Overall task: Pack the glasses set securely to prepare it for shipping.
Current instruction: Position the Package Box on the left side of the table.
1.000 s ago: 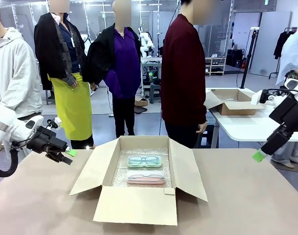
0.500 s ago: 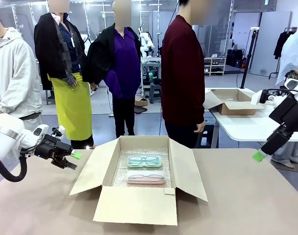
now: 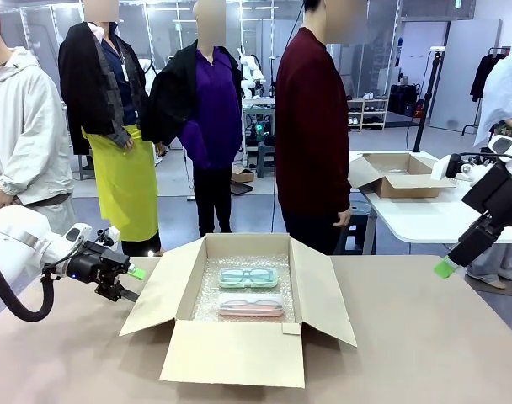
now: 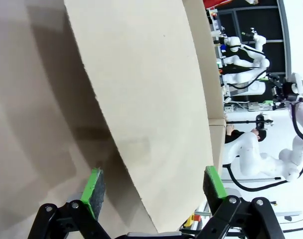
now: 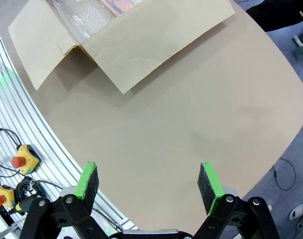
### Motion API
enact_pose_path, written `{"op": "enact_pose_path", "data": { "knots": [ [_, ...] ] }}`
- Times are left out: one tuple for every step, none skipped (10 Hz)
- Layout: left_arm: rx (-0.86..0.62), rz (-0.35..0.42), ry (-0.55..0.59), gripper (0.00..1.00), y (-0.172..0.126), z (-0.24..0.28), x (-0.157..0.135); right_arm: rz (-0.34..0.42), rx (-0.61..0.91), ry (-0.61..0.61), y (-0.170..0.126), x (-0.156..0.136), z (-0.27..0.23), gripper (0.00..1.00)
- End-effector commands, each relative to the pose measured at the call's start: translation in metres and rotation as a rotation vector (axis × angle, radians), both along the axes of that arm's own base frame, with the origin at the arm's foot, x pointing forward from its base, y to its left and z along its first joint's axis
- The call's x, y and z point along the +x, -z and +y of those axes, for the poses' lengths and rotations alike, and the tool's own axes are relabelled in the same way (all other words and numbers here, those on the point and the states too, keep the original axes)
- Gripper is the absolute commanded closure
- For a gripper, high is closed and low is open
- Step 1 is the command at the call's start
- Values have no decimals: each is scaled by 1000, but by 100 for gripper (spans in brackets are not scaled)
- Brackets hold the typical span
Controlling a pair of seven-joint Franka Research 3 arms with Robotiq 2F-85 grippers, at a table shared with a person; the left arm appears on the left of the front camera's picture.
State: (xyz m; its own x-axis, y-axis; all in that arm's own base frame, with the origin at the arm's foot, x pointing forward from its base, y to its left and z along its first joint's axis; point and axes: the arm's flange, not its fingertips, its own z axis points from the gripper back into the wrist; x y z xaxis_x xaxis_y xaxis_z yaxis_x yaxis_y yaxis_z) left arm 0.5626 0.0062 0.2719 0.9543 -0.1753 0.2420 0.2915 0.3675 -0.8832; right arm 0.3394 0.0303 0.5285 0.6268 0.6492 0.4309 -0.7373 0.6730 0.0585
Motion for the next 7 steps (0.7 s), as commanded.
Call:
{"op": "enact_pose_path", "data": {
  "knots": [
    [-65, 24, 7, 0, -4, -6, 1, 2, -7, 6, -1, -2, 1, 0],
    [-92, 39, -5, 0, -3, -12, -2, 2, -7, 6, -1, -2, 1, 0],
    [-120, 40, -5, 0, -5, -16, -6, 2, -7, 6, -1, -2, 1, 0],
    [-155, 69, 6, 0, -7, -18, -8, 2, -7, 6, -1, -2, 1, 0],
    [-168, 74, 3, 0, -7, -17, -8, 2, -7, 6, -1, -2, 1, 0],
    [-212, 83, 7, 0, -9, -15, -7, 2, -7, 6, -1, -2, 1, 0],
    [-231, 135, 20, 0, -9, -15, -8, 2, -7, 6, -1, -2, 1, 0]
  ]
}}
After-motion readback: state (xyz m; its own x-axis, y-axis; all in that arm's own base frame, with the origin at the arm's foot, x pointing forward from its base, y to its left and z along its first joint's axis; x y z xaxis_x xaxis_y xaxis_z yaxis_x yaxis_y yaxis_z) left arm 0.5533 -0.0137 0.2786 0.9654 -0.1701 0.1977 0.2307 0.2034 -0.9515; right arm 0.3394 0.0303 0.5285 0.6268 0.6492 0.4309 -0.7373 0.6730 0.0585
